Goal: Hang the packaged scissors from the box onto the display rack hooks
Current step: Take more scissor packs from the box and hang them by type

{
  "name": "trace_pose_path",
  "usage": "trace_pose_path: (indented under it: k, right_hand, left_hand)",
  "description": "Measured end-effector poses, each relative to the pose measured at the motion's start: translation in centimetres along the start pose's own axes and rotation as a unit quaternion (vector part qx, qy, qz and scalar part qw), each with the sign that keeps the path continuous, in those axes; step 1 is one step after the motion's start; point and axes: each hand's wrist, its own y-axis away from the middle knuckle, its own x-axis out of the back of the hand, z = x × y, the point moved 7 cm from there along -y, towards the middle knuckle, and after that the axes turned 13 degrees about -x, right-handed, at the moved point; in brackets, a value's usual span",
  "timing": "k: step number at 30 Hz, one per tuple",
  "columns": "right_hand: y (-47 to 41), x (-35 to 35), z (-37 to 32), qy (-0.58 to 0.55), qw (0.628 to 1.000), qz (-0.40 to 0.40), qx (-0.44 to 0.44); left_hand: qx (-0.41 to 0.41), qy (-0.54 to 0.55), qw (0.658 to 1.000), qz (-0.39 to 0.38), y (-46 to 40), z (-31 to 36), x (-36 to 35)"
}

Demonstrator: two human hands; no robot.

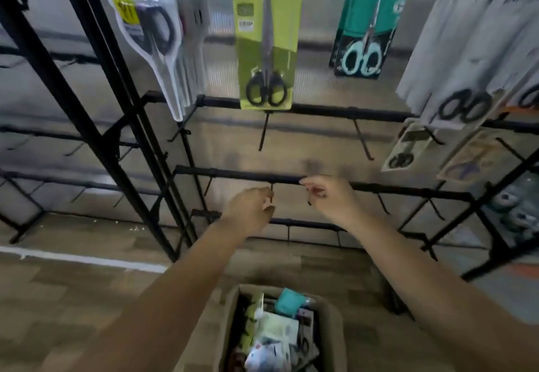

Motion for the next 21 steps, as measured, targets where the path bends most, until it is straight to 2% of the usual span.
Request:
trace_pose_path:
  k: [4,5,7,11,16,19,21]
  right_hand:
    - [1.1,-7.1,7.0,0.001,0.998,-0.054,-0.042]
    - [1.6,-8.9,9.1,0.004,0.996,-0.063,-0.059]
    - [2.5,-12.7,13.7,0.002,0.99,-0.093,-0.108]
    - [4.0,-21.5,23.7,0.031,0.97,-0.146,-0.192]
    - [6.3,-33.5,37.4,0.014,0.934,-0.197,-0.298]
    - [6.8,-40.7,45.1,0.038,0.915,-0.235,-0.326]
    - [6.1,-44.8,49.4,0.038,0.914,-0.224,-0.336]
  left_hand:
    - [0.004,0.062,0.994,-0.092,2.7,-4.9,-8.6]
    - [0.032,0.071,0.991,-0.105,3.5,-6.3,-10.8]
    - [0.094,0.056,0.987,-0.119,5.1,-9.3,-14.9]
    - [0.129,0.053,0.981,-0.136,8.7,-13.1,-23.9]
    - [0.194,0.083,0.962,-0.174,13.3,-19.4,-38.7]
    - [0.228,0.083,0.946,-0.216,15.4,-23.4,-48.0]
    - [0.223,0.071,0.944,-0.233,15.7,-26.1,-53.2]
